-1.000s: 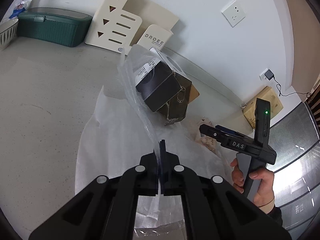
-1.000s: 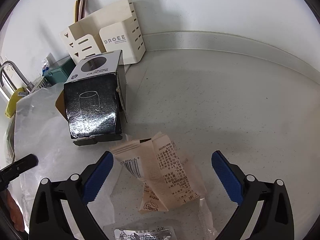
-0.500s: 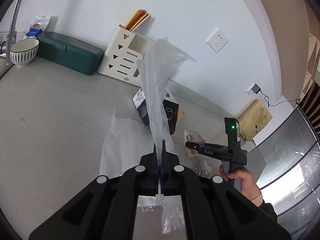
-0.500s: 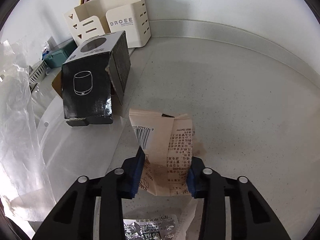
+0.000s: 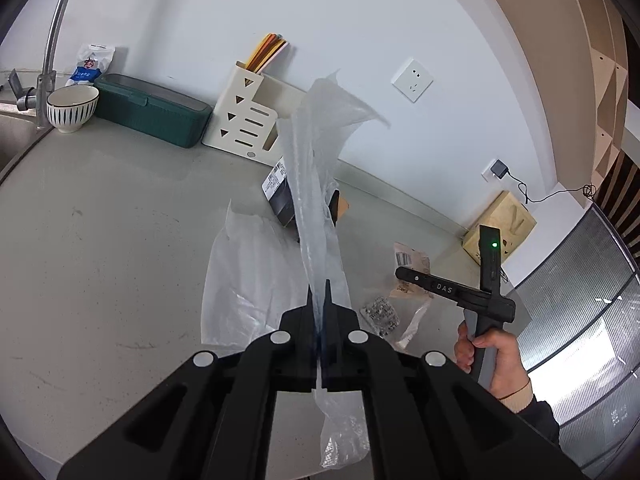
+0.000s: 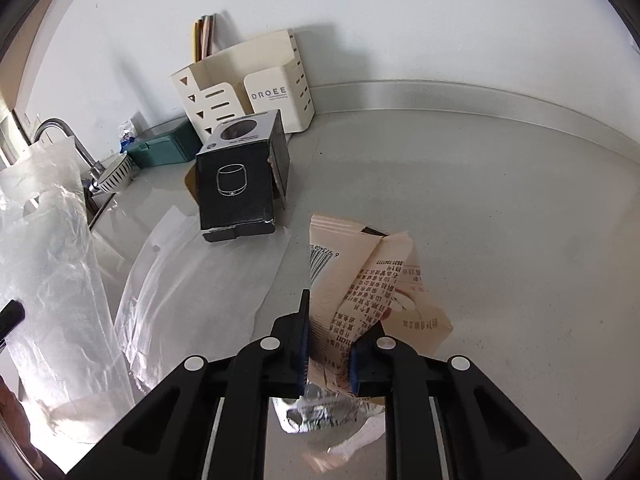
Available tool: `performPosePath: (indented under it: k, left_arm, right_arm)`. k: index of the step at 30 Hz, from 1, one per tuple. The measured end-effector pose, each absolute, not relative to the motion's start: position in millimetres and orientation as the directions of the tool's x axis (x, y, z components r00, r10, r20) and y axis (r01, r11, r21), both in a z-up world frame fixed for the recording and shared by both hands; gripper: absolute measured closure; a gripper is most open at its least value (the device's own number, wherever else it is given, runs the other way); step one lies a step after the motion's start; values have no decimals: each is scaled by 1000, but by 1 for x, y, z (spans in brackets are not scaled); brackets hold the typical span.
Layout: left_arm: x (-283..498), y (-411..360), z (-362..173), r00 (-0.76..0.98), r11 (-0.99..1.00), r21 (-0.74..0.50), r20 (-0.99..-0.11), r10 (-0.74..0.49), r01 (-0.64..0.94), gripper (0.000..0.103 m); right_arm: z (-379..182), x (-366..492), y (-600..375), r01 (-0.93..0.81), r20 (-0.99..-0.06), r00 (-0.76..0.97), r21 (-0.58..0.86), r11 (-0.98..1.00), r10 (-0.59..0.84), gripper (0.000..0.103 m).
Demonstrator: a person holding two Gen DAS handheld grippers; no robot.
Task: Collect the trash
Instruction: 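Carry the plastic sheet and paper wrapper down toward the wastebasket with both grippers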
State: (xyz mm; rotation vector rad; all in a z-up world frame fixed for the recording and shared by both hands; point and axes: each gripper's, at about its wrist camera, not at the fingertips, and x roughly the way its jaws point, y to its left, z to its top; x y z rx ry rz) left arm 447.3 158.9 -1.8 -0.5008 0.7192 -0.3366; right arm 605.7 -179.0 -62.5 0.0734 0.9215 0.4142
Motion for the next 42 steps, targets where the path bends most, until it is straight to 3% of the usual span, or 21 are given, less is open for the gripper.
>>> performPosePath:
  k: [13,28,42]
  left_arm:
    - [352,135,10,709,826,-545,-526,-470,143,102]
    - [256,101,-35,650,807,-558,-544,-531,192,102]
    - [221,60,-95,525,807,-539,-627,-576,241,102]
  right_arm:
    - [-31,450,-209,-364,-666,623,216,906,409,85]
    - [-33,310,-228,-361,-622,686,158,919,377,85]
    - [-91,251,-250,-311,-661,657,201,929,362,85]
